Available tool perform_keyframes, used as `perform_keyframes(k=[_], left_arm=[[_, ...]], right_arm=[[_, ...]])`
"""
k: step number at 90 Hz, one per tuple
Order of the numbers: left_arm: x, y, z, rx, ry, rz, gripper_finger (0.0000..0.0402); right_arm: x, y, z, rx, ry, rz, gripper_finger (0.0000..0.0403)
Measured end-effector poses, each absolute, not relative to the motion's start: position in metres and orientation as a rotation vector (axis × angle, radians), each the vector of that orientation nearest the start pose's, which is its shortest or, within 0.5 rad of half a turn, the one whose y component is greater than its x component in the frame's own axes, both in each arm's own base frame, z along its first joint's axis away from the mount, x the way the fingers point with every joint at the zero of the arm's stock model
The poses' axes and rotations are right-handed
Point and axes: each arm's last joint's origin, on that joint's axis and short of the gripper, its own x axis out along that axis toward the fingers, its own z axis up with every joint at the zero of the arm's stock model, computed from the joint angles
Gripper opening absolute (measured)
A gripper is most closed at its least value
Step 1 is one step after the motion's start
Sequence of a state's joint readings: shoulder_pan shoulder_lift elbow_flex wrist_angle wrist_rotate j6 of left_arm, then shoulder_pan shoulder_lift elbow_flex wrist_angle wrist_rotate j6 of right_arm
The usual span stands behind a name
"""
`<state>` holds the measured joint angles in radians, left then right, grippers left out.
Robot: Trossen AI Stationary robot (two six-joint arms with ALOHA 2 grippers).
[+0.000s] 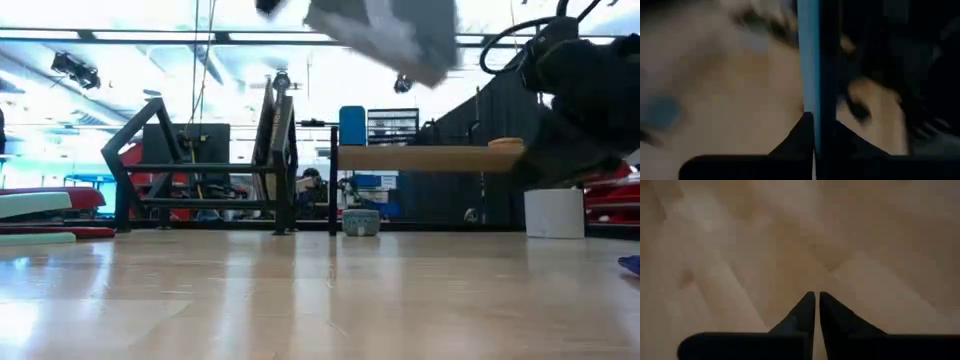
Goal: Stock shelves
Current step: Put the blue book on the book organizer
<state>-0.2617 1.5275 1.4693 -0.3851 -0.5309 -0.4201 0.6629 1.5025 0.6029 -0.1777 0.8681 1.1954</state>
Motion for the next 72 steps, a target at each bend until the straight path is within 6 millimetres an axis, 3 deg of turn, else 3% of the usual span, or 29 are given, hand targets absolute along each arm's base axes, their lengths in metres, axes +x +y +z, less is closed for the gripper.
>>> perform_keyframes(k=[14,21,30,42,61,72], left_arm=[[0.304,-0.066,0.435,0.091,0.21,0.728,0.0001],[0.292,-0.059,0.452,0.226,0.21,0.966,0.0001],[0.285,-0.042,0.46,0.327,0.259,1.233,0.0001],[0.277,-0.009,0.458,0.324,0.301,1.318,0.0001],[0.251,0.059,0.432,0.09,0.386,1.422,0.0],[0.242,0.087,0.408,-0.024,0.477,1.485,0.0]], right_arm=[[0.218,0.144,0.108,0.356,0.447,-0.591,0.0],[0.226,0.15,0.088,0.37,0.434,-0.575,0.0],[0.233,0.156,0.062,0.37,0.391,-0.572,0.0],[0.235,0.16,0.047,0.297,0.368,-0.556,0.0],[0.232,0.171,0.061,0.313,0.371,-0.476,0.0],[0.231,0.173,0.061,0.308,0.38,-0.461,0.0]])
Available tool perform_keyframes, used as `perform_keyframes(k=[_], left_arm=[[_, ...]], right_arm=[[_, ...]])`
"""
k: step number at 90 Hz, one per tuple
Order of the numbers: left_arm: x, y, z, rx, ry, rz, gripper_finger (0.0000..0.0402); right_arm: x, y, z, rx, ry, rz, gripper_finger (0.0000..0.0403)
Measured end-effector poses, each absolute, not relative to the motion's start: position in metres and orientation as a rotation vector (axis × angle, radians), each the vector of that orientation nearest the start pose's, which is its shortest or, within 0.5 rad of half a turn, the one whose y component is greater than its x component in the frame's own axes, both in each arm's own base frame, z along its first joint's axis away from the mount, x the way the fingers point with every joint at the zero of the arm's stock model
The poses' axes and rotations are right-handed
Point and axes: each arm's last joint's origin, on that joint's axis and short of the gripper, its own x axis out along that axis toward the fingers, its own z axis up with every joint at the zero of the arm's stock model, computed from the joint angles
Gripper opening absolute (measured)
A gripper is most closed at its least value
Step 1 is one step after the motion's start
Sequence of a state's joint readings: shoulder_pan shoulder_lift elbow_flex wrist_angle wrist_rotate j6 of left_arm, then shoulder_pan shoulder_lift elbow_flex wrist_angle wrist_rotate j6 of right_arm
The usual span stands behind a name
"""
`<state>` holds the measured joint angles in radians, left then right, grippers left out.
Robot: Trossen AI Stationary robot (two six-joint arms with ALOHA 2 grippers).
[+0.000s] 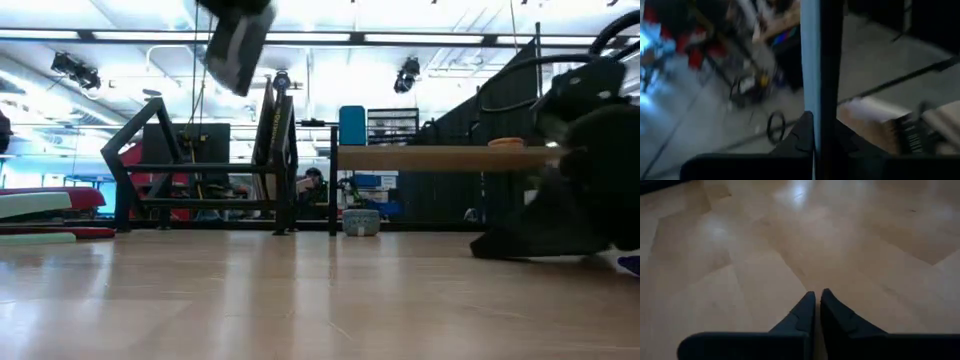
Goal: Stock shelves
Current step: Put the blue book on the book organizer
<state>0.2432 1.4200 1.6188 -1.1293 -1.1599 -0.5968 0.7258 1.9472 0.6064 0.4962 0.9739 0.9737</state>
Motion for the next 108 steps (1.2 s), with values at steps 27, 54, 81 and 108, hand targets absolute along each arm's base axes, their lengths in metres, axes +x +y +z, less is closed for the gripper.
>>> perform_keyframes(k=[27,54,81,108], left_arm=[[0.25,0.123,0.341,-0.312,0.546,1.425,0.0],[0.258,0.132,0.312,-0.521,0.457,1.333,0.0004],[0.26,0.129,0.31,-0.598,0.481,1.262,0.0011],[0.262,0.126,0.31,-0.614,0.471,1.257,0.0021]], right_arm=[[0.23,0.172,0.061,0.291,0.386,-0.466,0.0],[0.23,0.172,0.061,0.28,0.391,-0.464,0.0],[0.231,0.171,0.061,0.264,0.395,-0.464,0.0],[0.231,0.17,0.061,0.265,0.395,-0.465,0.0]])
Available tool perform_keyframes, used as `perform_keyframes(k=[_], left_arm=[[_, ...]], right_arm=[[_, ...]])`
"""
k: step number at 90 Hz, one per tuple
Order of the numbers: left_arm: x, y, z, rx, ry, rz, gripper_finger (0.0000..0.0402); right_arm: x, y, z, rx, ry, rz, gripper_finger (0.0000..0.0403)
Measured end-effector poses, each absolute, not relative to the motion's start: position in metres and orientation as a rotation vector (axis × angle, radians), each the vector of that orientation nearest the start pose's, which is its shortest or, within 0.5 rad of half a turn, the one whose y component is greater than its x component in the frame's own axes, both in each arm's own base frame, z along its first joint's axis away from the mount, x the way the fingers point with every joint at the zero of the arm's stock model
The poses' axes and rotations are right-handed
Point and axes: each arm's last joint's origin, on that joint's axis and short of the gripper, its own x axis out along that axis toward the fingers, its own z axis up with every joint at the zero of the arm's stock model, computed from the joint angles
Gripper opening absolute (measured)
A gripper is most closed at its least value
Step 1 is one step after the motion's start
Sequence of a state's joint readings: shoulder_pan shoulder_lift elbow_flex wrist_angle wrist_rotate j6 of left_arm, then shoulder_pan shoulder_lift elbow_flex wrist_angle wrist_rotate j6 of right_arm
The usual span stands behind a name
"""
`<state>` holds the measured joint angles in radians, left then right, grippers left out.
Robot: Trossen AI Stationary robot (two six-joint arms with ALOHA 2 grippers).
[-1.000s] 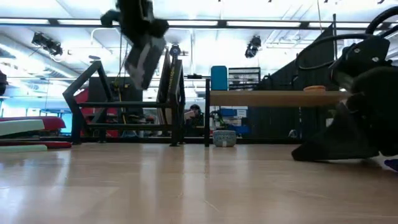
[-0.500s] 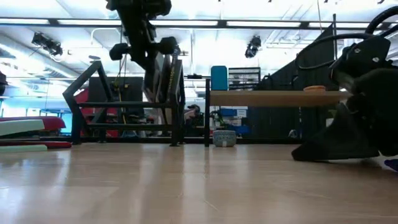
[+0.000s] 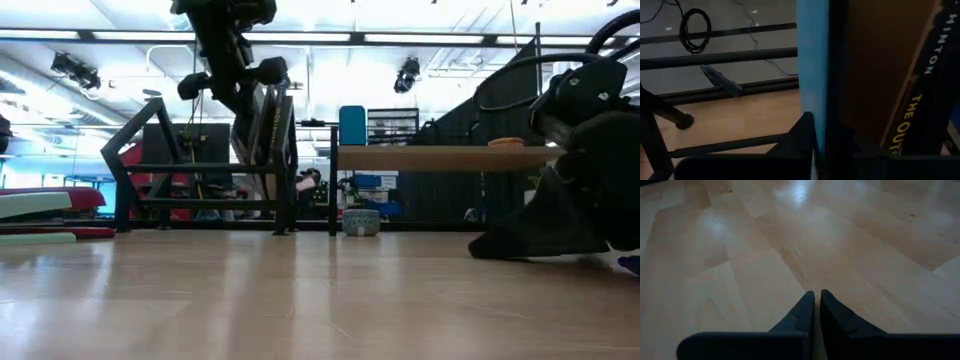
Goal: Stock shelves
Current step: Put the blue book on the book organizer
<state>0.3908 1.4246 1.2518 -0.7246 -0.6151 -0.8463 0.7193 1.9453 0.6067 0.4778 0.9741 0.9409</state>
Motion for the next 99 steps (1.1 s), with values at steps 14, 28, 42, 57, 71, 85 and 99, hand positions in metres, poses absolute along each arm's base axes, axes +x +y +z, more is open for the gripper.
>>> perform_keyframes(k=[14,28,42,57,71,85,99], left_arm=[[0.263,0.127,0.309,-0.612,0.469,1.26,0.0042],[0.265,0.124,0.308,-0.611,0.479,1.246,0.0065],[0.266,0.121,0.308,-0.586,0.5,1.229,0.0058],[0.268,0.119,0.31,-0.523,0.502,1.228,0.0009],[0.272,0.108,0.315,-0.393,0.427,1.3,0.0004],[0.278,0.092,0.31,-0.289,0.323,1.392,0.0003],[0.283,0.082,0.277,-0.299,0.24,1.38,0.0002]], right_arm=[[0.231,0.17,0.061,0.265,0.396,-0.465,0.0],[0.231,0.171,0.061,0.266,0.396,-0.465,0.0],[0.231,0.17,0.061,0.265,0.396,-0.465,0.0],[0.231,0.17,0.061,0.265,0.396,-0.465,0.0],[0.231,0.17,0.061,0.265,0.396,-0.464,0.0],[0.231,0.17,0.061,0.265,0.397,-0.464,0.0],[0.231,0.17,0.061,0.266,0.399,-0.462,0.0]])
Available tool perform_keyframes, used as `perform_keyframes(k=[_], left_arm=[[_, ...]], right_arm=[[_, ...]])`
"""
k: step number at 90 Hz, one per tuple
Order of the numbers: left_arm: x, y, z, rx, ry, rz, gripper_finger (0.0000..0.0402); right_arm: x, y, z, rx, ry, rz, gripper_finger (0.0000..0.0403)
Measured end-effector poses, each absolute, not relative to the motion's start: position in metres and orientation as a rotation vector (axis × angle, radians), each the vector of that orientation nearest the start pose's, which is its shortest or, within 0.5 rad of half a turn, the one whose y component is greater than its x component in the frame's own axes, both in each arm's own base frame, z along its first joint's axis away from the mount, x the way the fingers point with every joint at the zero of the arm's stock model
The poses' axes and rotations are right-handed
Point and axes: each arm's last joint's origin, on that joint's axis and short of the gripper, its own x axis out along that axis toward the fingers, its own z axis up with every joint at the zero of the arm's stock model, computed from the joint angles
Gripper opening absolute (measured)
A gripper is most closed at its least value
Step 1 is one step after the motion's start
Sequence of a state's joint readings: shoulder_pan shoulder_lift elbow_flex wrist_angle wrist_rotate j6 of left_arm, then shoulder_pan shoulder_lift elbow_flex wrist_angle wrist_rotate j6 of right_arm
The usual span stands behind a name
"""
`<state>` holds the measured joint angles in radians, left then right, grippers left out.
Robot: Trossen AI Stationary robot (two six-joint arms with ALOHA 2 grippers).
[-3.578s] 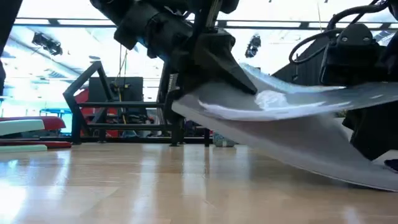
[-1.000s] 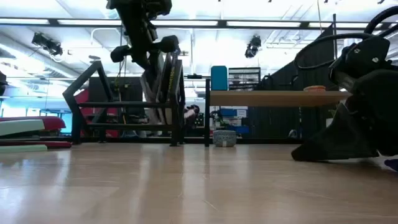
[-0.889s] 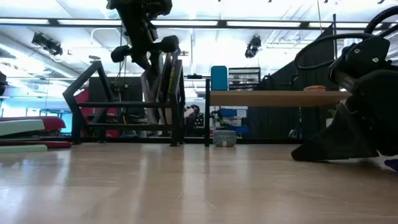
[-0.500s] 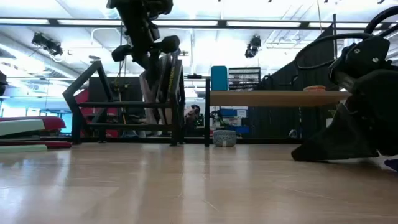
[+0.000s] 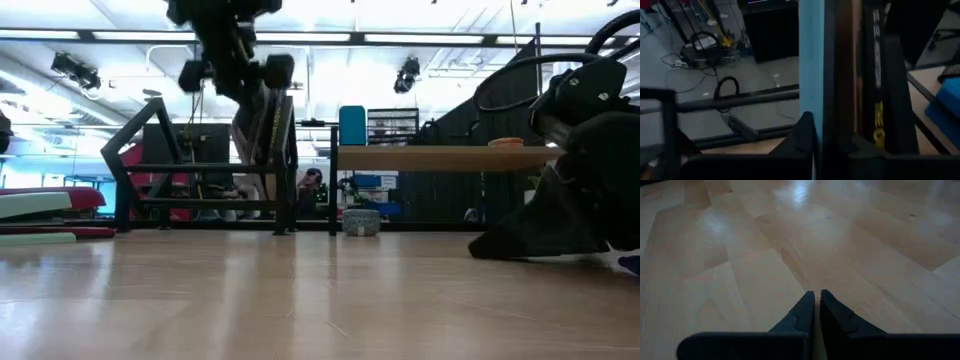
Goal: Stock shelves
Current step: Put the blue book on the book organizer
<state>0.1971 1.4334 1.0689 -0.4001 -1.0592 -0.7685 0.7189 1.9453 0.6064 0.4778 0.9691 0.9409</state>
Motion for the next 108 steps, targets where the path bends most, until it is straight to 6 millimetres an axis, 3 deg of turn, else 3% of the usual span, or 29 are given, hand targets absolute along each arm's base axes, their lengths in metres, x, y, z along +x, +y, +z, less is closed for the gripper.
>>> perform_keyframes(k=[19,64,108], left_arm=[[0.282,0.076,0.245,-0.374,0.118,1.346,0.0003],[0.282,0.074,0.24,-0.402,0.159,1.282,0.0037],[0.288,0.074,0.248,-0.348,0.201,1.204,0.0161]], right_arm=[[0.231,0.17,0.061,0.267,0.399,-0.461,0.0],[0.231,0.17,0.061,0.268,0.399,-0.46,0.0],[0.231,0.17,0.061,0.269,0.4,-0.46,0.0]])
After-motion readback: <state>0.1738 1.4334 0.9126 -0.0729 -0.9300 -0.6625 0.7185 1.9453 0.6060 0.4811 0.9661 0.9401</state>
